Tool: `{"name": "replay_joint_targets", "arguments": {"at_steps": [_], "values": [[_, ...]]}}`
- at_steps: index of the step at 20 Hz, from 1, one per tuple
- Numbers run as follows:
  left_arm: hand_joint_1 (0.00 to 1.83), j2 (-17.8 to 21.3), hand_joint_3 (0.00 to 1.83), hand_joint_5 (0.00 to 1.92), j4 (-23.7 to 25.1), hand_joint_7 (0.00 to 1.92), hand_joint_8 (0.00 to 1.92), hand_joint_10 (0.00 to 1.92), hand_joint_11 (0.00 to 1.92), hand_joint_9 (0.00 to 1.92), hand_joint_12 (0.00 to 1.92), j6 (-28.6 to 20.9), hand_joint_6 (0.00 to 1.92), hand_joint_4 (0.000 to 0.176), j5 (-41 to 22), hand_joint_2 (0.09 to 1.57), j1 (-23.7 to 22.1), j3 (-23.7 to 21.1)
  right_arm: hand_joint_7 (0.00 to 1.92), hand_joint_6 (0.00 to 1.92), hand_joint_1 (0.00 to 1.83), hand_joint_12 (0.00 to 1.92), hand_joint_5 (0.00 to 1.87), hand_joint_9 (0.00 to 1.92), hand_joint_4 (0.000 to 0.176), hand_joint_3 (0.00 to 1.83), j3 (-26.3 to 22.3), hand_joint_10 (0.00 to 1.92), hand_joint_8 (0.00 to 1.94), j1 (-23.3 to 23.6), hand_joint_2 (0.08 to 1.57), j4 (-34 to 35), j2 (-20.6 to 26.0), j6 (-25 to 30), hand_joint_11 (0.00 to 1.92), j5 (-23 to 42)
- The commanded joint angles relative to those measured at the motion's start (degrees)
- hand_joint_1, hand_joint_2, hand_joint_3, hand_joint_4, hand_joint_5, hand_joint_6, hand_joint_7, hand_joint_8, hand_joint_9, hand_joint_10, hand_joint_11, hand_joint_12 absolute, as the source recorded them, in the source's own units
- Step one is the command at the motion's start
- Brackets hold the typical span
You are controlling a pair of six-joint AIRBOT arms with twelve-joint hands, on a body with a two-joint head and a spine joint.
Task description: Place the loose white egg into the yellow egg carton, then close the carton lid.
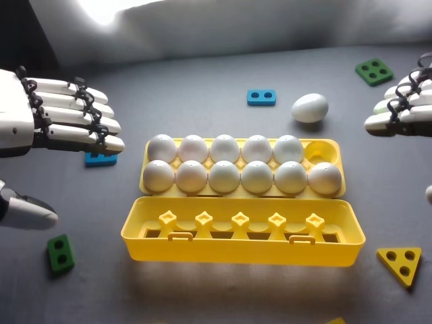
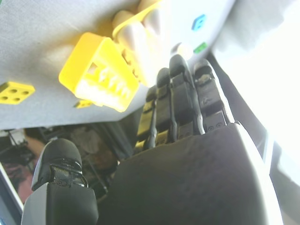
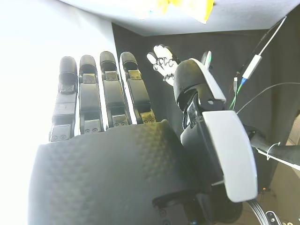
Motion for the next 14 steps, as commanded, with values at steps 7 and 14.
{"name": "replay_joint_targets", "arguments": {"at_steps": [7, 14], "values": [[0.0, 1.36, 0.03, 0.16, -3.27, 0.12, 0.0, 0.0, 0.0, 0.06, 0.06, -0.13, 0.0, 0.0, -4.27, 1.13, -0.22, 1.47, 0.24, 0.0, 0.0, 0.56, 0.25, 0.21, 0.0, 0.01, -0.13, 0.01, 0.0, 0.21, 1.24, 2.23, 0.55, -0.43, 0.0, 3.94], [0.0, 1.09, 0.02, 0.15, 0.33, 0.13, 0.0, 0.0, 0.0, 0.07, 0.06, -2.94, 0.0, 0.0, -5.8, 1.14, -0.24, 2.43, 0.25, 0.01, 0.0, 0.62, 0.28, 0.23, 0.0, 0.0, -0.09, 0.0, 0.0, 2.09, 1.23, 5.06, 0.04, -9.79, 0.0, 0.34]]}}
